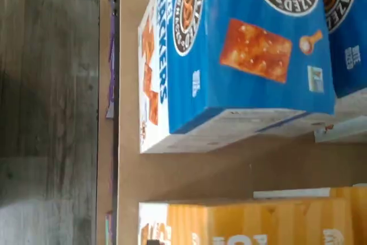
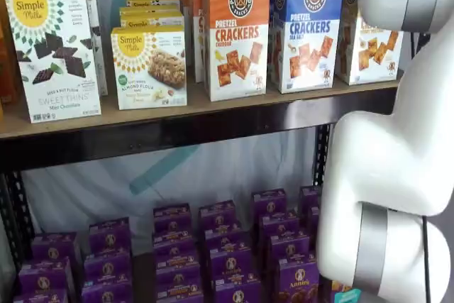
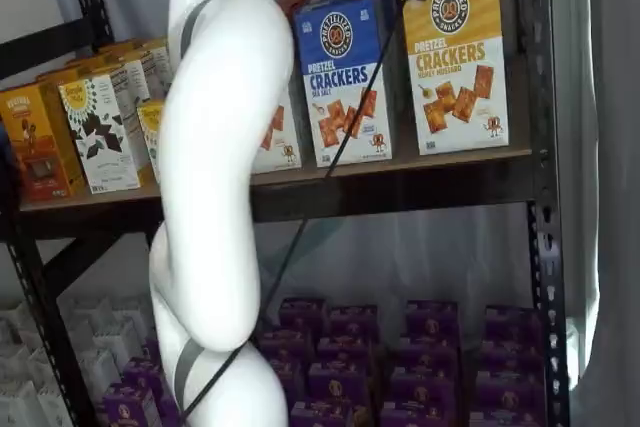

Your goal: Retrieve the yellow and white box located on the top shelf, the sixth one from the left

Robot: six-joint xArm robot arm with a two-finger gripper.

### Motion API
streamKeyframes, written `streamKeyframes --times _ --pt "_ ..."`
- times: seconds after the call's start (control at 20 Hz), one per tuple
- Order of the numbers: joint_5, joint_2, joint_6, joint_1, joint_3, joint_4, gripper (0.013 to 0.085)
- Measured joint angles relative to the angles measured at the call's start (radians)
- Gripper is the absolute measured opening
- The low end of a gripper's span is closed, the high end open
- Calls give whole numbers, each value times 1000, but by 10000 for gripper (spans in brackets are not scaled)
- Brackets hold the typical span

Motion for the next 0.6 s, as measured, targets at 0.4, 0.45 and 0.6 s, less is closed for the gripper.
streamKeyframes --times 0.4,0.45,0.6 --pt "12 39 -7 39 -37 -84 850" --pt "17 44 -8 43 -42 -96 850" --pt "13 41 -15 58 -31 -135 850"
